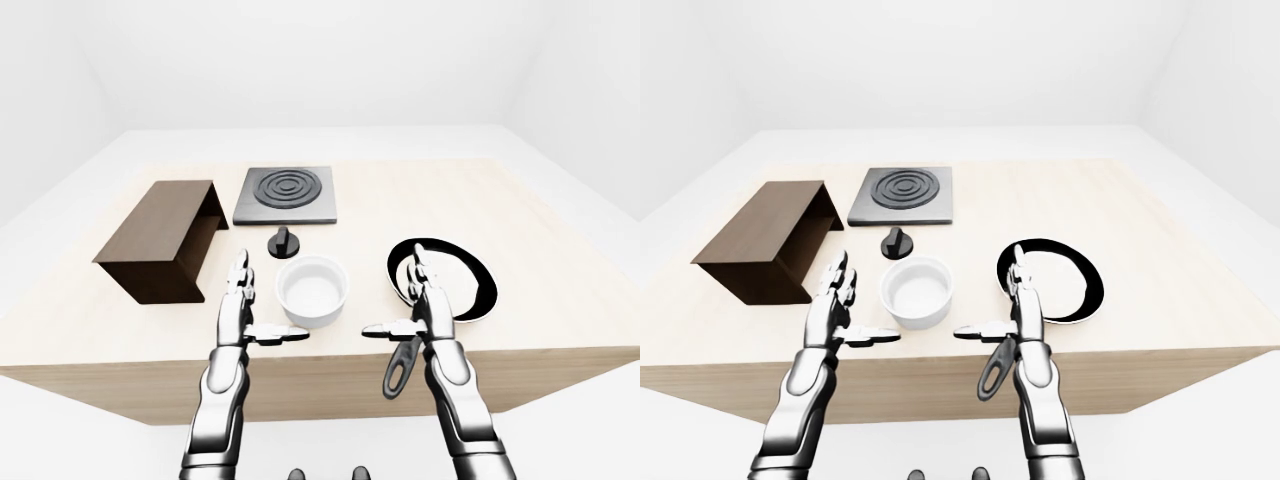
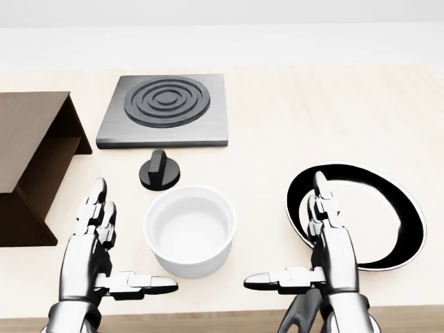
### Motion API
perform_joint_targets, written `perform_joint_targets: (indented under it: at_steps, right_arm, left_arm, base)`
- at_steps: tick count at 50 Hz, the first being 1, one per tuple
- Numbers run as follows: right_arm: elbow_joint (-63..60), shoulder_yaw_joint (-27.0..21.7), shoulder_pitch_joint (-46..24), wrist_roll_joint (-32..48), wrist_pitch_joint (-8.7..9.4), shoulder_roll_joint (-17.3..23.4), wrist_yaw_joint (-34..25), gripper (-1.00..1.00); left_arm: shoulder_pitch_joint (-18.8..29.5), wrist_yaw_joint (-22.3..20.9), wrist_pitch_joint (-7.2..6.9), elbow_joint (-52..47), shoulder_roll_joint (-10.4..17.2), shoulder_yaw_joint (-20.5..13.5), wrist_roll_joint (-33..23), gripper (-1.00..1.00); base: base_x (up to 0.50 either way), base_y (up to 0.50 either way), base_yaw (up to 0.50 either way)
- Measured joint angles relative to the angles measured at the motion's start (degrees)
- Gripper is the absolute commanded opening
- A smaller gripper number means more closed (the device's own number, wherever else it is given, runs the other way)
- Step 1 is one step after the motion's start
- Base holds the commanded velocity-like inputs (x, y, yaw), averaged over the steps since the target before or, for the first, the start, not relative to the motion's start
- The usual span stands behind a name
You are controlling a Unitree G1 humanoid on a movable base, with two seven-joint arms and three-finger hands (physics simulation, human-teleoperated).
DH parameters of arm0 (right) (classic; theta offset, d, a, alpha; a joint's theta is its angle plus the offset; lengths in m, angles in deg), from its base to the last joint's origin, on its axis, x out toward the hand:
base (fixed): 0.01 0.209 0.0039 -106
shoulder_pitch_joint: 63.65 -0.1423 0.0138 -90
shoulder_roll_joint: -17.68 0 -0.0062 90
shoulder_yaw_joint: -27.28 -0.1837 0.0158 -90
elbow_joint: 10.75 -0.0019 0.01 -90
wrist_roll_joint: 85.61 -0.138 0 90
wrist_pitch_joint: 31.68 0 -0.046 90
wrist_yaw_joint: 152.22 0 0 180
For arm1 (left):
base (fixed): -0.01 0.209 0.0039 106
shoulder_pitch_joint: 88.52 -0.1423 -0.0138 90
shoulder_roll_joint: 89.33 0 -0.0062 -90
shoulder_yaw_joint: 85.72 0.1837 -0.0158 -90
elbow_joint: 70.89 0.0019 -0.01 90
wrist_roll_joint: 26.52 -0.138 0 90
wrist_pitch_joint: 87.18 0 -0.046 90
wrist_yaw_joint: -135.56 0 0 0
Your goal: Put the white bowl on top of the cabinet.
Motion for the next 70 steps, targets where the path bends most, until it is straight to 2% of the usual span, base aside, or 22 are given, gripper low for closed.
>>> perform_joint_targets:
  at_steps: [12, 27, 51, 70]
  right_arm:
    - [0.4, 0.5, 1.0, 2.1, -1.72, 0.2, -0.6, 1.00]
    - [0.8, 1.4, 2.0, 3.7, -3.52, 0.0, -0.7, 1.00]
    - [0.4, 1.5, 2.4, 4.1, -3.55, -0.2, -0.1, 1.00]
    - [-0.4, 1.6, 2.8, 4.0, -3.55, -0.2, 0.2, 1.00]
  left_arm:
    - [-0.3, -0.2, -0.41, -2.1, 0.6, -1.9, 1.1, 1.00]
    - [-0.6, 0.0, -0.43, -3.1, 0.8, -2.3, 1.1, 1.00]
    - [-0.5, -0.1, 0.20, -2.1, 0.8, -1.8, 0.0, 1.00]
    - [-0.8, -0.8, 0.48, -1.2, 0.6, -0.7, -1.7, 1.00]
  base:
    - [0.00, 0.00, 0.00]
    - [0.00, 0.00, 0.00]
    - [0.00, 0.00, 0.00]
    - [0.00, 0.30, 0.00]
